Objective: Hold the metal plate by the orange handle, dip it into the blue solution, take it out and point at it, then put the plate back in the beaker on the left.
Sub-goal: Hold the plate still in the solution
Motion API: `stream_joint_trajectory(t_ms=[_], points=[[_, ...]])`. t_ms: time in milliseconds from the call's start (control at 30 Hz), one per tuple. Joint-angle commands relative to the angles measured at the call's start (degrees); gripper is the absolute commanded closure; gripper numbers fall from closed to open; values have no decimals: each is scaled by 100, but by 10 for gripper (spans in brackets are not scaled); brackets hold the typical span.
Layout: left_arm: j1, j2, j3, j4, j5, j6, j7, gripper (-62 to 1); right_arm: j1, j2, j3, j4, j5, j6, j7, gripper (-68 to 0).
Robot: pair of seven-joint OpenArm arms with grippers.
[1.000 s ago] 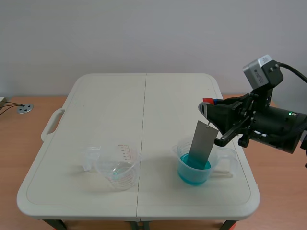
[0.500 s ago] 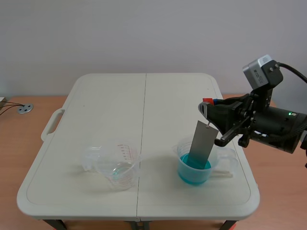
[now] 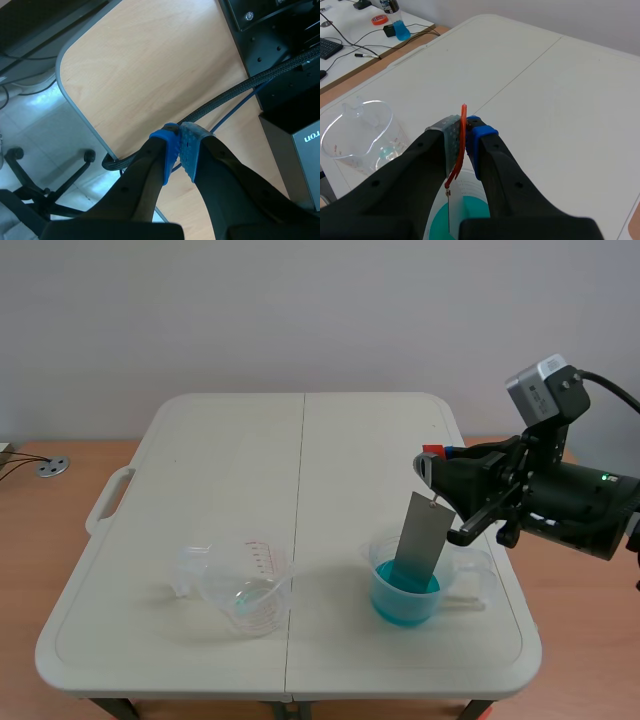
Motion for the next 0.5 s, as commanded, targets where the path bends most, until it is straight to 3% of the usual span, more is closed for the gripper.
stream_joint_trajectory(t_ms=[0,467], points=[[74,-33,-20,66,2,-37,-17,-29,79,66,26,131,24,48,42,-11],[74,-35,-22,66,2,-37,-17,-29,33,131,39,837,39,48,-227,-11]])
